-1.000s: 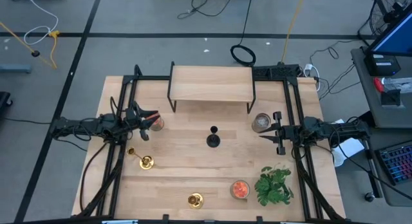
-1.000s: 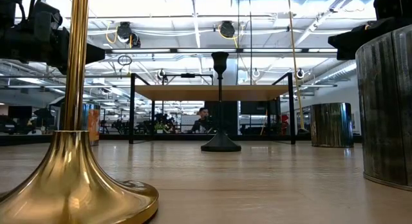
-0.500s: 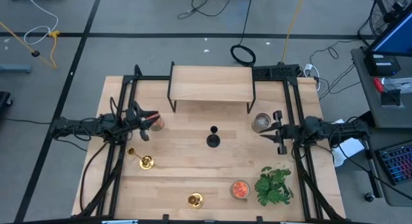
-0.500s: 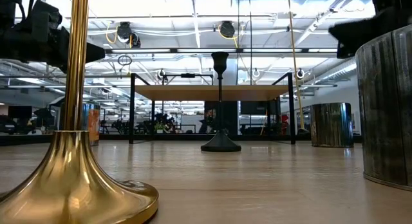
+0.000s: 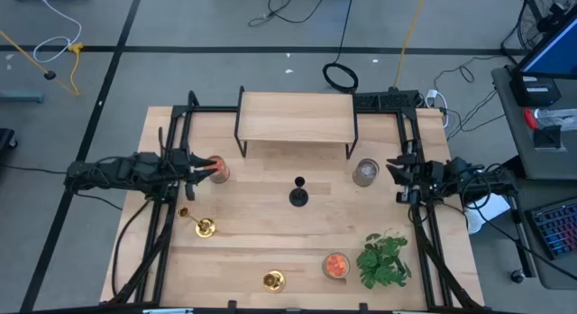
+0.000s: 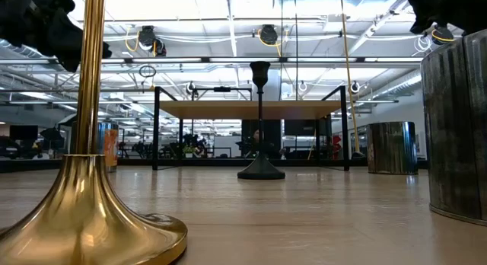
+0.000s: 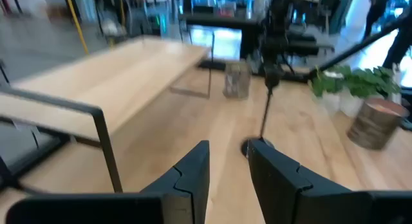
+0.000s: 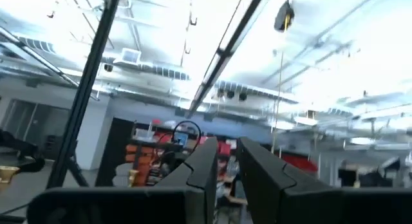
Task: Pick & Place candle stick holders
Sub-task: Put the top orange scented candle on the shelf
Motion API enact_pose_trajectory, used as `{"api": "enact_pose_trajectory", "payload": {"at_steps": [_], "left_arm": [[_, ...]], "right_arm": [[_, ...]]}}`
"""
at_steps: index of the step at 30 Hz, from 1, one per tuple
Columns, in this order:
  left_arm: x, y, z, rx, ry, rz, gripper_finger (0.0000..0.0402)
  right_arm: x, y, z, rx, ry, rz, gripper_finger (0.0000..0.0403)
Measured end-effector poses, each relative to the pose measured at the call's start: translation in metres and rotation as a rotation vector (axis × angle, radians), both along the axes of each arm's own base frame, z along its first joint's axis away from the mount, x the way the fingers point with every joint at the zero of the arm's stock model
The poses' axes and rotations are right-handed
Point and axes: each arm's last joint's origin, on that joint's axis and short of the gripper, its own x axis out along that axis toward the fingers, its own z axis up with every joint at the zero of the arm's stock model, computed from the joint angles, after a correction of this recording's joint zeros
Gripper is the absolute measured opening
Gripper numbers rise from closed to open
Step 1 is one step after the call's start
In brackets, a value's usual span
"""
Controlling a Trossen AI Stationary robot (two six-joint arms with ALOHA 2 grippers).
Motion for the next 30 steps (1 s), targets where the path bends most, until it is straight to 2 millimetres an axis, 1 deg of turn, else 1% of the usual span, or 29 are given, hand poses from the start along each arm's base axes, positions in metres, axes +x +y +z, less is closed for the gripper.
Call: {"api": "enact_pose_trajectory", "payload": {"at_steps": [2, 5, 8, 12, 16, 19, 22, 24, 27, 30], "left_arm": [[0.000, 0.000, 0.010, -0.021, 0.036, -0.001, 0.0114], [0.002, 0.000, 0.023, -0.024, 0.101, 0.002, 0.0114], [0.007, -0.001, 0.034, -0.065, 0.184, 0.020, 0.0114], [0.019, -0.001, 0.036, -0.105, 0.331, 0.046, 0.0114], [0.034, -0.003, 0.032, -0.130, 0.451, 0.065, 0.0118], [0.044, -0.004, 0.026, -0.125, 0.540, 0.065, 0.0139], [0.054, -0.004, 0.020, -0.099, 0.610, 0.066, 0.0175], [0.061, -0.002, 0.020, -0.079, 0.638, 0.078, 0.0201], [0.069, 0.003, 0.020, -0.084, 0.669, 0.140, 0.0233], [0.075, 0.010, 0.016, -0.137, 0.726, 0.218, 0.0248]], "right_arm": [[0.000, 0.000, 0.001, -0.028, -0.005, -0.014, 0.0059], [0.002, 0.000, 0.001, -0.013, -0.004, -0.003, 0.0065], [0.008, 0.001, 0.000, 0.030, 0.027, 0.030, 0.0085], [0.020, 0.003, -0.003, 0.049, 0.122, 0.071, 0.0129], [0.031, 0.006, 0.010, 0.026, 0.111, 0.125, 0.0170], [0.040, 0.006, 0.010, 0.044, 0.130, 0.089, 0.0188], [0.046, 0.005, 0.009, 0.046, 0.139, 0.038, 0.0197], [0.049, 0.005, 0.007, 0.037, 0.159, 0.030, 0.0198], [0.054, 0.006, 0.005, 0.038, 0.173, 0.032, 0.0198], [0.055, 0.006, 0.006, 0.038, 0.156, 0.031, 0.0199]]}}
